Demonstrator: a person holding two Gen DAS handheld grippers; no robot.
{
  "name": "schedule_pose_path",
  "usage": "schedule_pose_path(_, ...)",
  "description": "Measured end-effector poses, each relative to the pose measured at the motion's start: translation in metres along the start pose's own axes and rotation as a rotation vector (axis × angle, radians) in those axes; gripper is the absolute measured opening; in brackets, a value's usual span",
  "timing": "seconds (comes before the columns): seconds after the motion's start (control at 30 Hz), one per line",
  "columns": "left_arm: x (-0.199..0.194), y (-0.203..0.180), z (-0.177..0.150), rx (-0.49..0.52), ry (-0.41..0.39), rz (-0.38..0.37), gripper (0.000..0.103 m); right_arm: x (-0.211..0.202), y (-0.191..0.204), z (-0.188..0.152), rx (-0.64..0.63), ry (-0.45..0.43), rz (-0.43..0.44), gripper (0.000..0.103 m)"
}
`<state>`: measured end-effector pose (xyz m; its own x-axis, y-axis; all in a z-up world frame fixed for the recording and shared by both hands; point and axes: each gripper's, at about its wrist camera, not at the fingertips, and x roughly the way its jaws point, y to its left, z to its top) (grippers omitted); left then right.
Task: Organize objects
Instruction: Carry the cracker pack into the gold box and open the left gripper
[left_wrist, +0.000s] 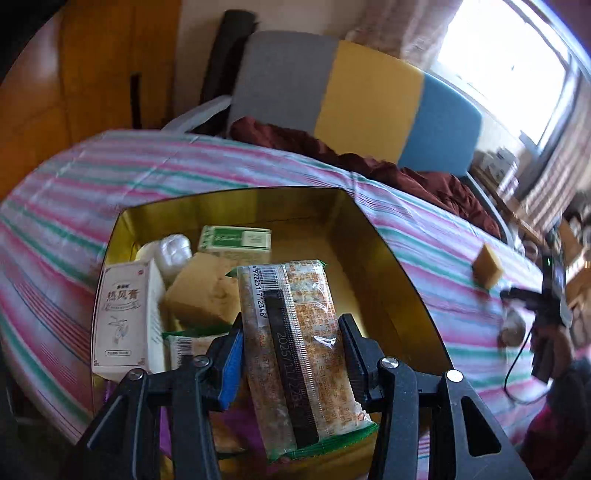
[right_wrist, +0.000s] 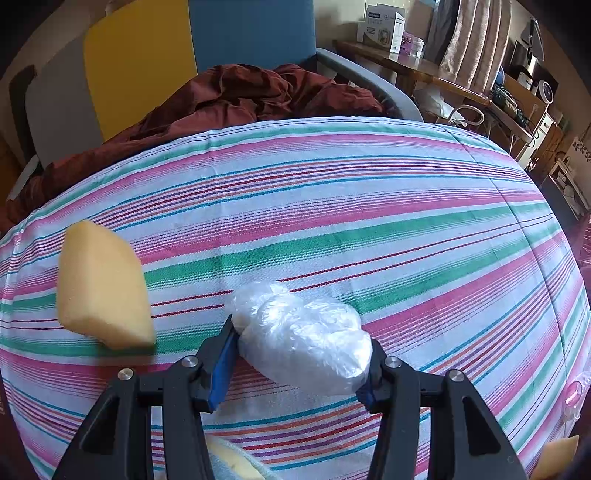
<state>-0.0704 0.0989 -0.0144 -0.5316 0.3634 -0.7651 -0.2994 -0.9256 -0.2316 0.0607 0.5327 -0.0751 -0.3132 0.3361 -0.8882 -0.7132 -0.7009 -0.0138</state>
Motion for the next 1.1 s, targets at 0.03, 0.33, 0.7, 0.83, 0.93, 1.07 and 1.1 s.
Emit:
schedule_pose_path(0.03, 0.003, 0.005, 0.003, -0.017, 0.007, -0.006, 0.048, 0.0, 0.0, 0.0, -0.001, 0.0, 0.0, 0.053)
schedule_pose_path(0.33, 0.036, -0.005, 0.034, -0.001, 0.016, 0.011, 0.048, 0.0, 0.001, 0.0, -0.008, -0.001, -0.004, 0.053)
schedule_pose_path(0.7, 0.081, -0.006, 0.036, 0.0, 0.104, 0.049, 0.047, 0.0, 0.0, 0.001, -0.012, 0.0, -0.005, 0.053)
schedule_pose_path(0.83, 0.083, -0.002, 0.031, -0.014, 0.116, 0.06, 0.047, 0.0, 0.0, 0.0, -0.012, -0.001, -0.004, 0.053)
schedule_pose_path(0.93, 0.08, -0.003, 0.029, 0.012, 0.112, 0.081, 0.045, 0.0, 0.0, 0.0, -0.012, -0.001, -0.004, 0.053)
schedule_pose_path(1.07, 0.077, -0.003, 0.025, 0.019, 0.102, 0.101, 0.045, 0.001, 0.0, 0.0, -0.012, -0.001, -0.003, 0.053)
schedule_pose_path(1.1, 0.076, -0.003, 0.024, 0.02, 0.099, 0.104, 0.045, 0.001, 0.0, 0.0, -0.012, -0.001, -0.003, 0.053)
